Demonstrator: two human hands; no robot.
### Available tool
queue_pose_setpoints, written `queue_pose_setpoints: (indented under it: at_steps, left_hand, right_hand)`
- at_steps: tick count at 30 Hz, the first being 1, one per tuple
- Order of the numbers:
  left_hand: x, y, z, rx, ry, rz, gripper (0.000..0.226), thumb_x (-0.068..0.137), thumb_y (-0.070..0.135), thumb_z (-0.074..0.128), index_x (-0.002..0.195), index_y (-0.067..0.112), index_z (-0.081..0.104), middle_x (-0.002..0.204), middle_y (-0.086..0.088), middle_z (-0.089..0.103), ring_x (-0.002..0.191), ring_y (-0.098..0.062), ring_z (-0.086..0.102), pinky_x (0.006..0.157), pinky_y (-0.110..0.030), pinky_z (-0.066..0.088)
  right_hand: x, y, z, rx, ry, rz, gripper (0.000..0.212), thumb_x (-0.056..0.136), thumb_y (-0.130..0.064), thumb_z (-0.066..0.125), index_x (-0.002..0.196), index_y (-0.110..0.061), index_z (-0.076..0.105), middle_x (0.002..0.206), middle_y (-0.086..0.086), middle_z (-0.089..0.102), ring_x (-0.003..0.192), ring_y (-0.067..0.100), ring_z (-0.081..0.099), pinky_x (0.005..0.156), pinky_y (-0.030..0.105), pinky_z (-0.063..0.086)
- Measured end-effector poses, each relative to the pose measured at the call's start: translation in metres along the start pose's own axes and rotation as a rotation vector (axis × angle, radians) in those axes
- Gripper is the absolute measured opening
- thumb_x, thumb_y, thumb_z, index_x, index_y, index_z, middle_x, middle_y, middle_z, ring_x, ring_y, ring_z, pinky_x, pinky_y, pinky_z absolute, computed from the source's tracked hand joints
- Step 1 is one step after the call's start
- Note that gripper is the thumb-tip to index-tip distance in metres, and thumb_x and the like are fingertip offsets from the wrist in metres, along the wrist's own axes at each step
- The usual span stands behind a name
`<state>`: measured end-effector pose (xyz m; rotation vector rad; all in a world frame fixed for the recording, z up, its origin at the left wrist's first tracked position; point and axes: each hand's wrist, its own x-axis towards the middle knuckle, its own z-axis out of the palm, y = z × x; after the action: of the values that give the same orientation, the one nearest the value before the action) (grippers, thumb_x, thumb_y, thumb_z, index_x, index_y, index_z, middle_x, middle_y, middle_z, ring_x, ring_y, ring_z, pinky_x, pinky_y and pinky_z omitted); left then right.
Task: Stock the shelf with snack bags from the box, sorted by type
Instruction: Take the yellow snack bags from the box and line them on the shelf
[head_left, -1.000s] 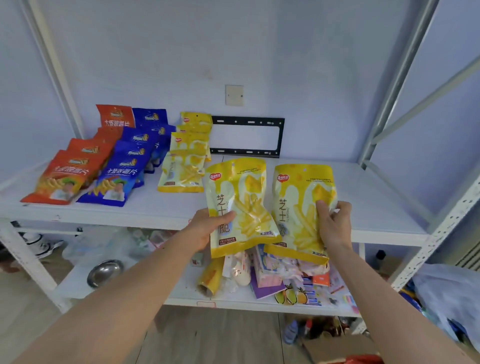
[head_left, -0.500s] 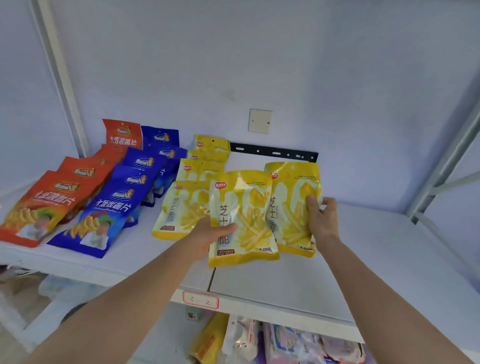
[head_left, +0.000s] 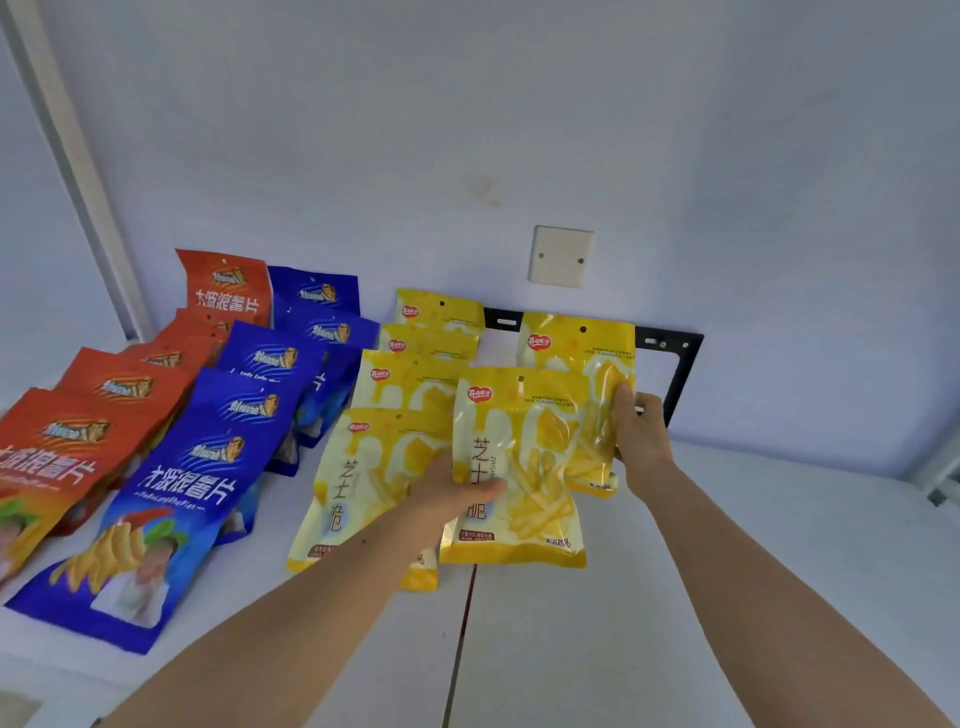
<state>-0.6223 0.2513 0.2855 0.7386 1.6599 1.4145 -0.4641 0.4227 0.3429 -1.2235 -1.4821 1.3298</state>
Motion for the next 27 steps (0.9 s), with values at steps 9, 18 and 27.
queue_pose_setpoints:
  at_steps: [9,18,27]
  left_hand:
    - [0.048,-0.003,0.020,0.096,0.176,-0.015,0.057,0.072,0.020,0.085,0.119,0.018,0.054,0.110,-0.001,0.068,0.102,-0.021,0.065,0.090,-0.042,0.054]
    - [0.085,0.007,0.036,0.171,0.247,0.014,0.060,0.077,0.017,0.079,0.126,0.012,0.044,0.111,0.000,0.059,0.110,-0.022,0.058,0.093,-0.036,0.049]
    - [0.109,0.005,0.045,0.294,0.339,0.049,0.046,0.083,0.021,0.069,0.122,0.012,0.045,0.105,0.000,0.058,0.096,-0.016,0.057,0.067,-0.020,0.043]
  right_hand:
    - [0.058,0.000,0.034,0.030,-0.146,0.063,0.039,0.099,-0.055,0.034,0.118,-0.021,0.040,0.099,0.000,0.054,0.096,0.023,0.059,0.084,0.045,0.054]
    - [0.103,0.001,0.054,0.039,-0.178,0.112,0.049,0.097,-0.058,0.033,0.122,-0.016,0.041,0.111,0.008,0.058,0.100,0.025,0.062,0.089,0.051,0.055]
    - [0.122,0.003,0.075,0.017,-0.166,0.098,0.047,0.099,-0.057,0.029,0.123,-0.018,0.037,0.102,0.006,0.055,0.094,0.027,0.058,0.090,0.052,0.052]
